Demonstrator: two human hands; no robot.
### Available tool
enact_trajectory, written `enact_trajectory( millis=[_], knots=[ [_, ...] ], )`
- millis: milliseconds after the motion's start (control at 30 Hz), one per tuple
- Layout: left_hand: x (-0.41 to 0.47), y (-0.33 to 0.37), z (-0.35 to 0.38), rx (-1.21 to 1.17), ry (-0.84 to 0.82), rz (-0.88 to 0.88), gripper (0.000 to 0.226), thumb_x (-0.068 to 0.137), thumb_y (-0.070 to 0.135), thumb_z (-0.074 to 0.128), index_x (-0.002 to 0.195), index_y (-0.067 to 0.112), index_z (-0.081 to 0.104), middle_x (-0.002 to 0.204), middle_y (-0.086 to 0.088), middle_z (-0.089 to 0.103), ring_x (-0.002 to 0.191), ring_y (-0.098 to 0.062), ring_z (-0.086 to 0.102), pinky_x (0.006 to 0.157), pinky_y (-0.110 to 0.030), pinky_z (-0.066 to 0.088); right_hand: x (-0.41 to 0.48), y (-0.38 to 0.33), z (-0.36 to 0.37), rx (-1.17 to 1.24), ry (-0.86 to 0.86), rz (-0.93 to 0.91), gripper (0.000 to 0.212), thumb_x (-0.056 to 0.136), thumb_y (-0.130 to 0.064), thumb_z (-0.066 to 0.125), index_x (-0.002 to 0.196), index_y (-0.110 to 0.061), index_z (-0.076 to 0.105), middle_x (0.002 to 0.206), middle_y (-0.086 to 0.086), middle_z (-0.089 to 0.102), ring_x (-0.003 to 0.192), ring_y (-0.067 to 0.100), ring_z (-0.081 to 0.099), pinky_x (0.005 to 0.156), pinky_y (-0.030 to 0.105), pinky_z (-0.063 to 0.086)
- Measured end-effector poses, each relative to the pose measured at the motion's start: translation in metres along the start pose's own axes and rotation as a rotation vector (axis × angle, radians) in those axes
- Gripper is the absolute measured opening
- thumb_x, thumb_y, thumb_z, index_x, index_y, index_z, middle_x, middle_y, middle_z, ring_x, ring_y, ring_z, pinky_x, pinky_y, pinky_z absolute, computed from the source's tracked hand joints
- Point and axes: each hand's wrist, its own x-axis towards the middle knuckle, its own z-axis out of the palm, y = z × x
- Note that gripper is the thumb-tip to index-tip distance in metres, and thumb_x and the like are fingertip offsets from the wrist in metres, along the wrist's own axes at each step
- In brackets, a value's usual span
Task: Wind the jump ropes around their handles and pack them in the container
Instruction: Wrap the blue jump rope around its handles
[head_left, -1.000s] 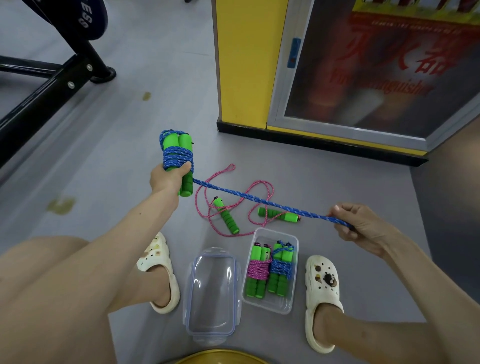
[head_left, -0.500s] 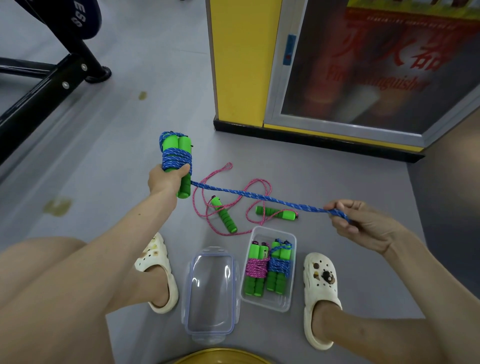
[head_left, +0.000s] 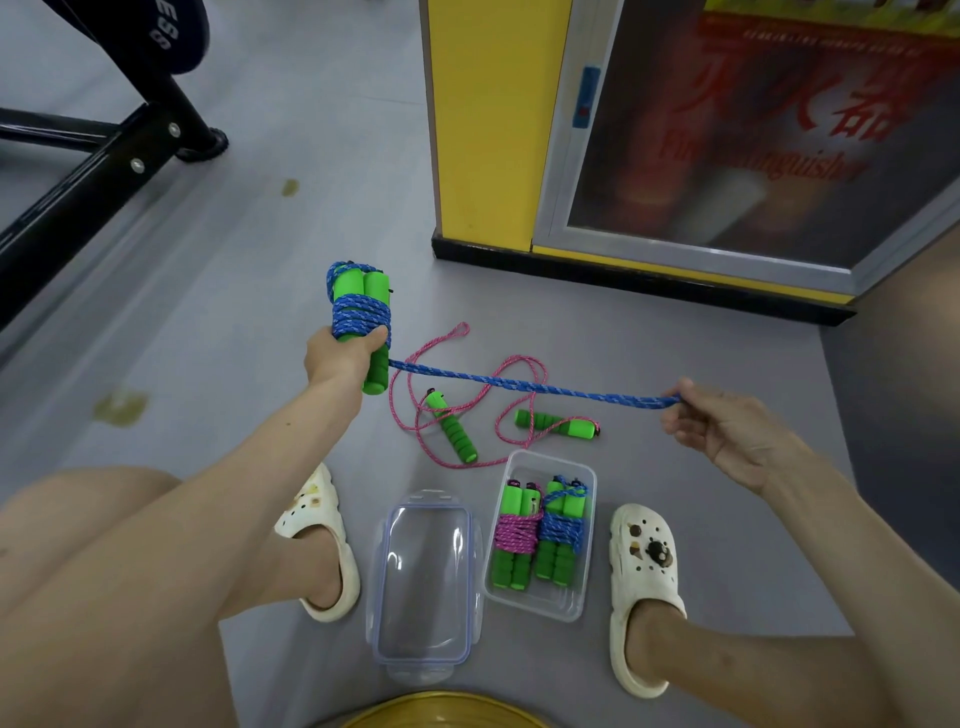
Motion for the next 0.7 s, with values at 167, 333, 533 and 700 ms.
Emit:
enact_trajectory(
  millis=[167, 333, 533, 700],
  knots=[
    [-0.002, 0.000, 0.001, -0.002, -0.023, -0.001, 0.035, 0.080, 0.023, 0.076, 0.108, 0.007, 0.060, 0.100, -0.011, 0.067, 0.075, -0.025, 0.063, 0.050, -0.024, 0.045, 0.011, 0.015, -0.004, -0.465, 0.255, -0.085, 0.023, 0.092, -0.021, 0.061, 0.092, 0.002, 0.068, 0.068, 0.010, 0.062, 0.055, 0.013, 0.051, 0.047, 0.017, 0.044],
    [-0.009, 0.001, 0.006, 0.025, -0.035, 0.027, 0.029, 0.083, 0.022, 0.073, 0.105, 0.010, 0.059, 0.092, -0.004, 0.062, 0.062, -0.009, 0.054, 0.048, -0.021, 0.039, 0.011, 0.011, -0.003, -0.429, 0.350, -0.177, 0.015, 0.089, -0.014, 0.064, 0.088, -0.001, 0.069, 0.061, 0.009, 0.055, 0.052, 0.015, 0.045, 0.038, 0.013, 0.039],
    [-0.013, 0.002, 0.006, 0.039, -0.034, 0.042, 0.027, 0.082, 0.021, 0.074, 0.101, 0.012, 0.057, 0.093, -0.003, 0.061, 0.065, -0.013, 0.054, 0.050, -0.022, 0.038, 0.015, 0.010, -0.003, -0.281, 0.333, -0.079, 0.018, 0.095, -0.011, 0.052, 0.099, -0.008, 0.069, 0.052, 0.004, 0.041, 0.037, 0.008, 0.033, 0.033, 0.016, 0.028],
    [-0.014, 0.003, 0.005, 0.046, -0.030, 0.045, 0.027, 0.083, 0.021, 0.074, 0.100, 0.013, 0.056, 0.092, -0.003, 0.060, 0.066, -0.014, 0.054, 0.048, -0.022, 0.039, 0.009, 0.005, -0.002, 0.142, 0.212, 0.098, 0.026, 0.094, -0.030, 0.054, 0.088, -0.008, 0.066, 0.054, -0.002, 0.046, 0.042, 0.003, 0.042, 0.039, 0.011, 0.040]
  ],
)
